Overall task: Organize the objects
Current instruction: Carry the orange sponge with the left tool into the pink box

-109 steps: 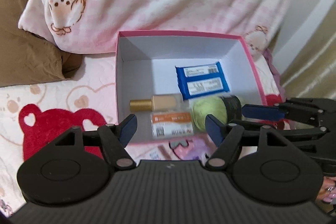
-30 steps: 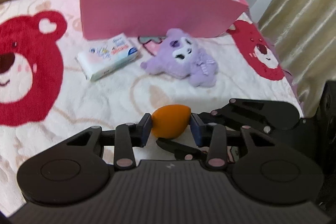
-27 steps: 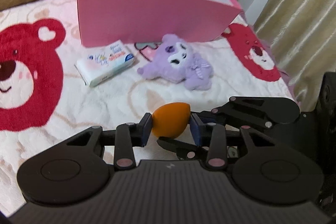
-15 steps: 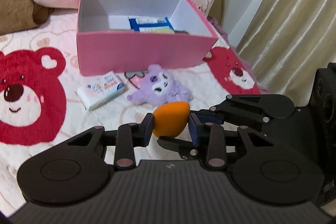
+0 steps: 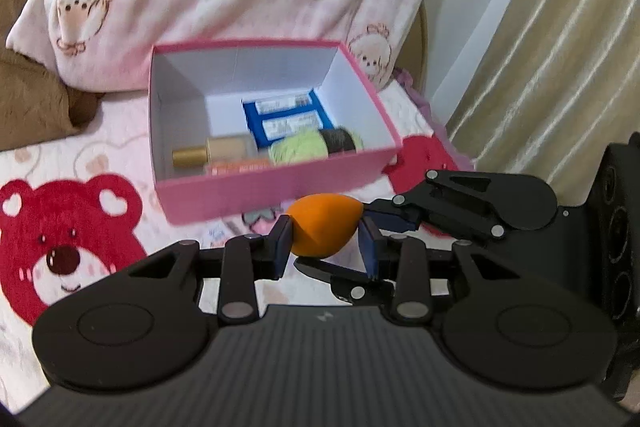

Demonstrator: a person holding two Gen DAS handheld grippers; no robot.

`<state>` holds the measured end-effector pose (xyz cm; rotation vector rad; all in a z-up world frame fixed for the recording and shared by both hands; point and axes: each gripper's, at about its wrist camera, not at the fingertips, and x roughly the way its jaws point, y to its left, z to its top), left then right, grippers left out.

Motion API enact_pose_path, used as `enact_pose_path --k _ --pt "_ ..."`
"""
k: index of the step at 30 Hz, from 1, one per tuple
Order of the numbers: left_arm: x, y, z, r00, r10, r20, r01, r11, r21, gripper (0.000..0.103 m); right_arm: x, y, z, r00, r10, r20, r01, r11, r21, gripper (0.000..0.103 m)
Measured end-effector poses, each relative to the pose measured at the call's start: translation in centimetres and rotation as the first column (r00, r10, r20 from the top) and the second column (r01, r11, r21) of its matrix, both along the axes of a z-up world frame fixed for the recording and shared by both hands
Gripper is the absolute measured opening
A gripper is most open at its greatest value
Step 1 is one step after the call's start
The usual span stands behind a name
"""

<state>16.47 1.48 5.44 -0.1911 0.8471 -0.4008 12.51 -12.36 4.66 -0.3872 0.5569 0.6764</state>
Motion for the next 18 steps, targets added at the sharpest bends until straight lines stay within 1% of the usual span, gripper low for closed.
enact_pose_path --k 6,10,12,14,15,16,17,18 --pt "4.3 -0.1 1.8 1.000 0.013 -0.023 -0.014 0.998 -0.056 0.034 3.8 -0.6 2.2 0.999 -0.028 -0.025 0.028 1.000 -0.001 0.042" --pt "7.5 -0.3 2.2 0.998 0.041 -0.054 -0.045 0.995 -0.086 0.034 7.5 -0.9 2.5 0.994 -0.062 -0.094 0.063 0.998 0.013 0.042" --pt "9.2 -0.5 1.8 0.996 0.065 -0.057 -0.070 0.992 -0.100 0.035 9.8 -1.2 2.2 0.986 -0.096 -0.133 0.103 0.994 0.041 0.044" --pt "11.3 -1.1 0.7 0.995 0.072 -0.072 -0.081 0.989 -0.127 0.035 12.0 -1.5 1.4 0.978 -0.146 -0.151 0.154 0.987 0.040 0.045" --pt "12.4 -1.4 0.0 0.992 0.083 -0.096 -0.096 0.986 -0.135 0.034 13.2 -1.8 0.9 0.971 -0.159 -0.178 0.168 0.985 0.039 0.045" --pt "13.4 -1.7 -0.7 0.990 0.091 -0.104 -0.105 0.985 -0.134 0.034 14.5 -2.2 0.2 0.961 -0.173 -0.215 0.189 0.980 0.055 0.045" --pt "14.3 -1.9 -1.4 0.990 0.095 -0.109 -0.109 0.985 -0.136 0.034 15.7 -2.7 -0.4 0.949 -0.189 -0.252 0.213 0.974 0.073 0.045" --pt "15.2 -1.9 -2.2 0.986 0.108 -0.130 -0.127 0.981 -0.145 0.034 16.7 -3.1 -1.0 0.936 -0.192 -0.294 0.226 0.970 0.086 0.045"
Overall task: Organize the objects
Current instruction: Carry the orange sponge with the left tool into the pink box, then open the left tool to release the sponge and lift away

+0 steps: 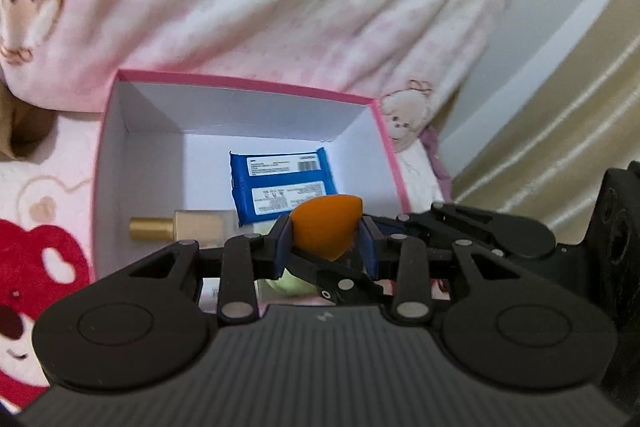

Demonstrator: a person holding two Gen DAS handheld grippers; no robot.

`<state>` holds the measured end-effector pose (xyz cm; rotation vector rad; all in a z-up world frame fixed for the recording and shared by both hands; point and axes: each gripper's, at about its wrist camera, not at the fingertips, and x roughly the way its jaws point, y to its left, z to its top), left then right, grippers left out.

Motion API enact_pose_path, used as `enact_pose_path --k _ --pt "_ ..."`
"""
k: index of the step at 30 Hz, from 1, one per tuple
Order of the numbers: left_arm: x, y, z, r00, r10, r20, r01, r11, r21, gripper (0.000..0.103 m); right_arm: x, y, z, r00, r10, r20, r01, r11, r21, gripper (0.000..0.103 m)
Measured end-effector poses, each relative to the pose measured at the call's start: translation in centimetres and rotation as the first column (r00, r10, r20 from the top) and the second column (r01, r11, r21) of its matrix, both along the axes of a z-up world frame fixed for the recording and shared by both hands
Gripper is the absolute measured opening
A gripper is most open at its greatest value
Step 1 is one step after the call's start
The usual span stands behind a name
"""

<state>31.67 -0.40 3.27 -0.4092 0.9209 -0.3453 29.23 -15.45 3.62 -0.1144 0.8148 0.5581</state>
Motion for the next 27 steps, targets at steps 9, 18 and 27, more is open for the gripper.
enact_pose_path --k 9,18,27 --pt "4.5 1.0 -6.1 0.989 0.087 -0.121 -0.099 0.990 -0.099 0.035 5.7 -0.4 -4.7 0.984 -0.013 -0.178 0.014 1.000 0.004 0.045" --pt "5.9 1.3 -8.4 0.971 0.164 -0.173 -0.180 0.980 -0.084 0.049 7.8 -0.2 -6.3 0.969 -0.037 -0.244 0.036 0.999 -0.006 0.055" --pt "3.2 1.4 -5.0 0.981 0.169 -0.092 -0.166 0.985 0.038 0.062 4.1 -2.8 -3.9 0.990 -0.053 -0.128 0.060 0.997 0.052 0.055"
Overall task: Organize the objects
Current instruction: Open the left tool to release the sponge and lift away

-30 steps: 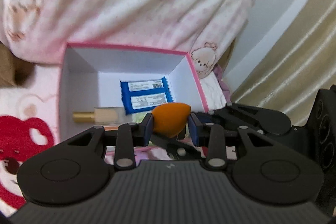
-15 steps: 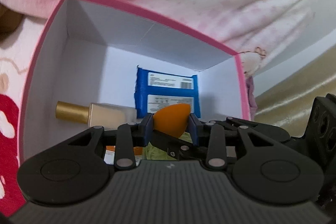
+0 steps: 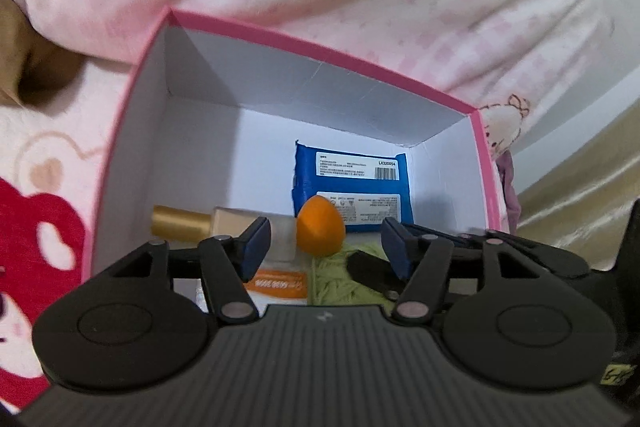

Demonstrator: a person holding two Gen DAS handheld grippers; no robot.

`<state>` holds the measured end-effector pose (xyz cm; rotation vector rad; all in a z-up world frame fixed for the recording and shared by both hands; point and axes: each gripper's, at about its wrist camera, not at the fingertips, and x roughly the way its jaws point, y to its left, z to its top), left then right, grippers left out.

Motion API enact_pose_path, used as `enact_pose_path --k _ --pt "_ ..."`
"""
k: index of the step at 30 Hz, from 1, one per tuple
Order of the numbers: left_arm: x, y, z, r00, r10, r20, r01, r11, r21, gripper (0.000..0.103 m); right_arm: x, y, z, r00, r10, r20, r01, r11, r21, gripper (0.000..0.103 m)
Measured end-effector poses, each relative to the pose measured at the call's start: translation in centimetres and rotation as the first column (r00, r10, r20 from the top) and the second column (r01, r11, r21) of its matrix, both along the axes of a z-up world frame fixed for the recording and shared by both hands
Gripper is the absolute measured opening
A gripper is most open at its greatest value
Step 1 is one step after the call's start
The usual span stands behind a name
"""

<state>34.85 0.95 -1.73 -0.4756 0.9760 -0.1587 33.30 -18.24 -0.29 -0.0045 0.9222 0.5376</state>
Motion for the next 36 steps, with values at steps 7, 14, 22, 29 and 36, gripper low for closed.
enact_pose_path --k 7,14,22,29,36 --pt "-3.1 0.3 3.7 0.999 -0.041 0.001 0.041 0.995 0.091 0.066 -5.6 -1.1 4.2 0.991 0.034 0.129 -0.030 0.999 -0.035 0.055" --pt "-7.0 0.6 8.0 0.990 -0.131 0.046 0.125 0.986 0.114 0.066 -9.8 -1.2 8.2 0.997 0.013 0.078 -0.008 0.998 -0.070 0.058" --pt "-11.4 1.5 11.2 0.973 -0.218 0.080 0.206 0.969 0.137 0.072 -15.1 -1.8 10.4 0.998 0.026 0.064 -0.024 0.999 -0.033 0.064" --pt "-14.9 1.3 11.6 0.959 -0.267 0.095 0.251 0.956 0.149 0.072 -19.1 -1.6 10.5 0.991 0.044 0.129 -0.031 0.994 -0.101 0.067" --pt "-17.2 0.3 9.7 0.956 -0.282 0.079 0.268 0.950 0.160 0.073 -20.8 -1.4 8.8 0.989 0.098 0.113 -0.085 0.990 -0.111 0.069"
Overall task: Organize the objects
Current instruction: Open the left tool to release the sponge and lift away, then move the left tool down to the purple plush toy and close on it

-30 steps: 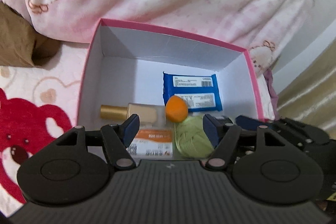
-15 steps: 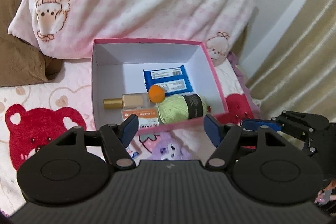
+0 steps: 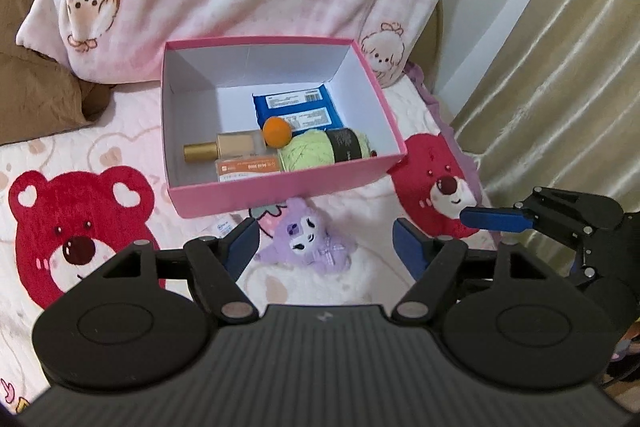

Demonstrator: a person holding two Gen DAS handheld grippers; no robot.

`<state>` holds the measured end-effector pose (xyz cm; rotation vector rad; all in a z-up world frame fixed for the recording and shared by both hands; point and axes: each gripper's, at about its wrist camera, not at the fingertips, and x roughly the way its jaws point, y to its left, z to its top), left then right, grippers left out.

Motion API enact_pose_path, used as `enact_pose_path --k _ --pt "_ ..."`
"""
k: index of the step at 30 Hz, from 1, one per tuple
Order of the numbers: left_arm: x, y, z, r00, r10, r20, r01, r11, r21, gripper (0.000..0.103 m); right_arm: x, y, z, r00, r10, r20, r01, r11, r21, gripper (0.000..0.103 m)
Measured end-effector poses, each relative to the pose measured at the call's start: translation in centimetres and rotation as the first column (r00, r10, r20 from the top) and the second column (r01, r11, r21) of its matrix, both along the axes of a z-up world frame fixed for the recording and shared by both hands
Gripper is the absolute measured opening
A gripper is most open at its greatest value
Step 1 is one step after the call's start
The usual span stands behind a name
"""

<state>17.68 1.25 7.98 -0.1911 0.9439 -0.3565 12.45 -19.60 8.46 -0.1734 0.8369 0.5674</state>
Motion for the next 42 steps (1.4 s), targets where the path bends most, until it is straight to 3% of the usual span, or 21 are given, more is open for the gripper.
enact_pose_path --k 7,12,17,21,25,31,37,42 --pt "-0.3 -1.1 -3.8 1.000 -0.026 -0.002 0.026 0.999 0.022 0.073 -0.1 0.8 -3.7 0.998 0.024 -0.058 -0.027 0.998 -0.059 0.074" --pt "0.3 -1.1 -7.0 1.000 -0.021 -0.015 0.021 1.000 0.007 0.073 0.9 0.3 -6.5 0.993 -0.030 -0.110 0.030 1.000 -0.002 0.075" --pt "0.8 -0.5 -9.7 1.000 -0.020 -0.024 0.020 0.999 -0.031 0.073 1.3 0.7 -9.0 0.997 -0.066 -0.033 0.064 0.997 -0.041 0.075" --pt "1.0 0.4 -11.1 1.000 -0.012 0.008 0.012 0.998 -0.057 0.072 2.3 0.7 -10.7 0.994 -0.094 -0.057 0.093 0.996 -0.015 0.075" --pt "1.3 1.0 -12.7 1.000 -0.003 -0.013 0.001 0.996 -0.093 0.070 2.5 0.8 -12.5 0.989 -0.137 -0.058 0.138 0.990 0.010 0.076" --pt "1.6 1.0 -14.9 1.000 -0.013 -0.026 0.010 0.995 -0.103 0.070 3.2 1.5 -14.9 0.985 -0.175 -0.016 0.174 0.984 -0.028 0.077" --pt "2.4 -0.5 -16.0 0.998 -0.064 0.011 0.064 0.997 -0.045 0.069 3.7 0.5 -17.0 0.970 -0.228 -0.089 0.230 0.973 0.021 0.077" --pt "2.8 -1.1 -16.5 0.993 -0.107 0.041 0.109 0.992 -0.059 0.069 3.1 -0.6 -18.4 0.958 -0.234 -0.167 0.250 0.965 0.077 0.077"
